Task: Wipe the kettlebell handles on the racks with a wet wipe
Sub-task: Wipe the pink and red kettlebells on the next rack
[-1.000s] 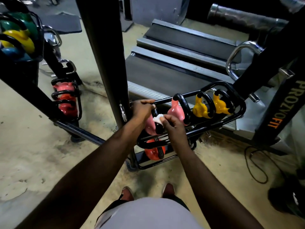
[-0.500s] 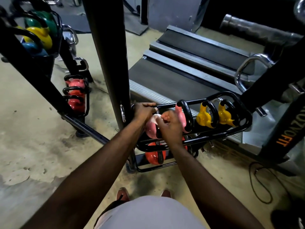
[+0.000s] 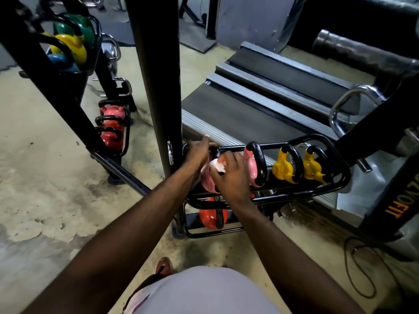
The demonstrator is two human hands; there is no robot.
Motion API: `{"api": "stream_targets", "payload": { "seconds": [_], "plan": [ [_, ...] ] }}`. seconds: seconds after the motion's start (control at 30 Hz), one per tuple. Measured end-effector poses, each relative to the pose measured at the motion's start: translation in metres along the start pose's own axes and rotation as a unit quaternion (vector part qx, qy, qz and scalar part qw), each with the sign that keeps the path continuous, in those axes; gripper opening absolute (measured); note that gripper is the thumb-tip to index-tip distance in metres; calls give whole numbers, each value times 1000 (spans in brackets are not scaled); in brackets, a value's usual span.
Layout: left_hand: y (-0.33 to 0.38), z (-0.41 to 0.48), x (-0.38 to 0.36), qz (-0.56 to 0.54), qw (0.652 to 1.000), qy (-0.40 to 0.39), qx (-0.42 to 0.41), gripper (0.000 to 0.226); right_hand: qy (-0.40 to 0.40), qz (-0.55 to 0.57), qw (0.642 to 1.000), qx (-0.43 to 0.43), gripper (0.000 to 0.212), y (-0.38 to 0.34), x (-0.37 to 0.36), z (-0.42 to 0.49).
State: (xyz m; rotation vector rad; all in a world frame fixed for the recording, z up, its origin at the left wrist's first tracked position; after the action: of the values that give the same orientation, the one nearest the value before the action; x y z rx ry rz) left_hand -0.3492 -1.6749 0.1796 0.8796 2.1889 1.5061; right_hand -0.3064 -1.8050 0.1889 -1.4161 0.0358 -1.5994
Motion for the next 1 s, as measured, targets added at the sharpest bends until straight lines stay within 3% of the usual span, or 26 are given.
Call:
{"api": "stream_targets", "payload": {
  "seconds": [0.03,0.1,0.17,0.23,0.3,0.43,0.53,0.63,0.83,0.9,0.97,1.0],
  "plan": [
    [3,-2,-4,-16,1000,-15,0,45,10,40,999,-15,22,6,3,-1],
    [6,-6,-11,-14,999,-39,-11,46,14,187,973,-135,19,34,6,1],
    [4,-11,-12,7,998,-56,-41,40,-42,335,899,-279,20,62,-12,0],
    [-1,-19,-6,118,983,-66,-121,32,-106,438,811,-373,16,70,-36,0],
    [-2,-39,1,220,944,-51,-239,33,-139,470,772,-404,15,67,-49,9],
    [-10,-79,-13,363,828,-59,-423,36,-139,468,780,-392,13,68,-53,28],
    [-29,-85,-23,424,776,-77,-460,37,-134,407,846,-316,24,78,-41,23],
    [-28,-83,-16,431,763,-62,-478,35,-155,385,868,-272,35,70,-39,20],
    [-18,-80,-26,434,756,-66,-485,27,-151,364,859,-327,21,61,-49,65],
    [-22,-78,-26,432,757,-78,-484,25,-174,261,912,-265,22,57,-47,72],
    [-24,-77,-22,434,753,-83,-488,26,-179,105,968,-139,20,42,-38,79],
    [-23,-76,-21,433,751,-82,-491,27,-180,46,980,-72,18,31,-37,84]
  ]
}}
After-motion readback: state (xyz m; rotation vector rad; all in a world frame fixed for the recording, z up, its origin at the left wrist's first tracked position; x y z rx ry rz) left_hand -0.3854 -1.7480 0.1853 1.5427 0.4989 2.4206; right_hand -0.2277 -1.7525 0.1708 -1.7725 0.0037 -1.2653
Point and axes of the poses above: each hand's wrist, its own z-axis towards the middle knuckle, its own x-axis out of the back of the hand, y = z × x, the point moved 10 cm from there along z, towards the middle knuckle, and after that the axes turned 1 degree about x, right-handed, at the moved point
